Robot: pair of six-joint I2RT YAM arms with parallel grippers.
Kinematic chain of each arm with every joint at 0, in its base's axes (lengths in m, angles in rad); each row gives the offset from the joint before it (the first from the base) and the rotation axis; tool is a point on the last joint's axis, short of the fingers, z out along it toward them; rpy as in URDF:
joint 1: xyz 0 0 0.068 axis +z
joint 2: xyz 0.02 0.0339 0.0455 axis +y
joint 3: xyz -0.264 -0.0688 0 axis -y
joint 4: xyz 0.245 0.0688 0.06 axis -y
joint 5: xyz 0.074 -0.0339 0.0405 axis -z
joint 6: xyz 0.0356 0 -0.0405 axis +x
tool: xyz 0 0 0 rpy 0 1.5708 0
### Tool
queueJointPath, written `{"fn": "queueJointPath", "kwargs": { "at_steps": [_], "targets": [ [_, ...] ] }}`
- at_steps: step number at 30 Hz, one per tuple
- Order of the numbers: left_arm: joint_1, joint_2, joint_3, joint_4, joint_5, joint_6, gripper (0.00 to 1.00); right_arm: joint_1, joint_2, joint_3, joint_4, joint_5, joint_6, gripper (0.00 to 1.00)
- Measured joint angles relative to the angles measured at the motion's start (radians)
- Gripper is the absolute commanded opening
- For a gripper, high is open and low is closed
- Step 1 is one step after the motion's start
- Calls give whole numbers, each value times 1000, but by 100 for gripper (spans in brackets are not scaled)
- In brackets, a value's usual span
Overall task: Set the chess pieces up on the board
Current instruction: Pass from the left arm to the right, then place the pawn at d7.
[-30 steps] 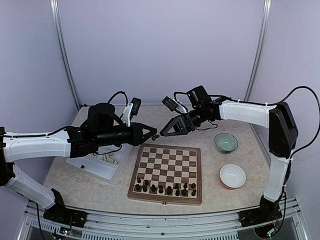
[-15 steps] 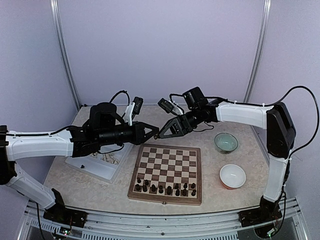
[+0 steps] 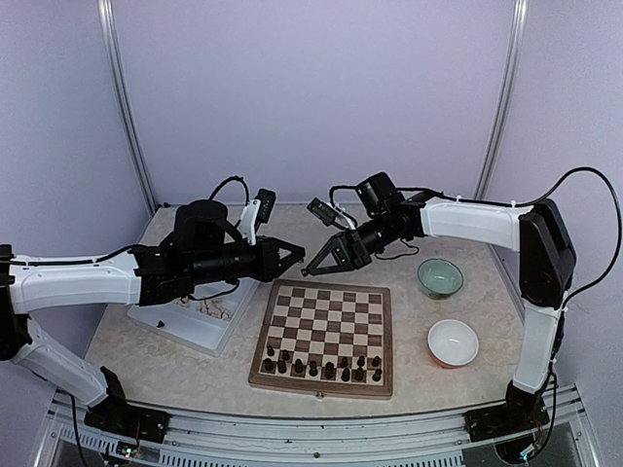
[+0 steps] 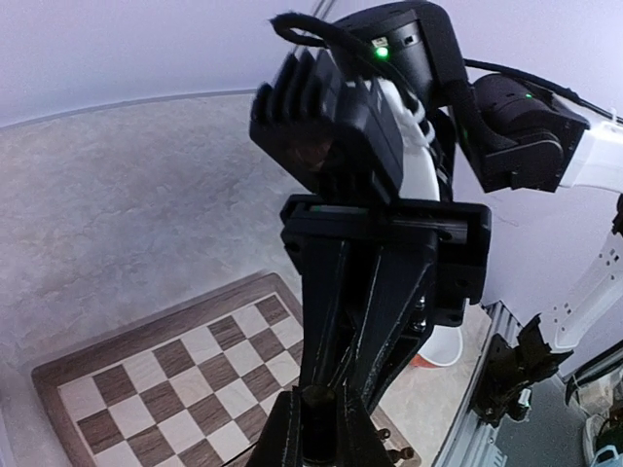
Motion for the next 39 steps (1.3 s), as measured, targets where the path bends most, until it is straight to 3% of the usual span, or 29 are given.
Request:
{"fn": "queueJointPath", "kwargs": {
  "at_steps": [8, 16, 25, 39],
  "targets": [
    [43, -146, -18, -89, -152, 26, 1, 33, -68, 12, -246, 496, -350, 5],
    [161, -298, -126, -122, -237, 21, 1, 204, -92, 58, -422, 889, -607, 4],
    [187, -362, -192, -137, -250, 16, 1, 299, 24, 140, -545, 1034, -681, 4],
    [199, -363, -240, -141, -238, 18, 1, 367, 125, 169, -655, 1103, -705, 4]
  ]
}}
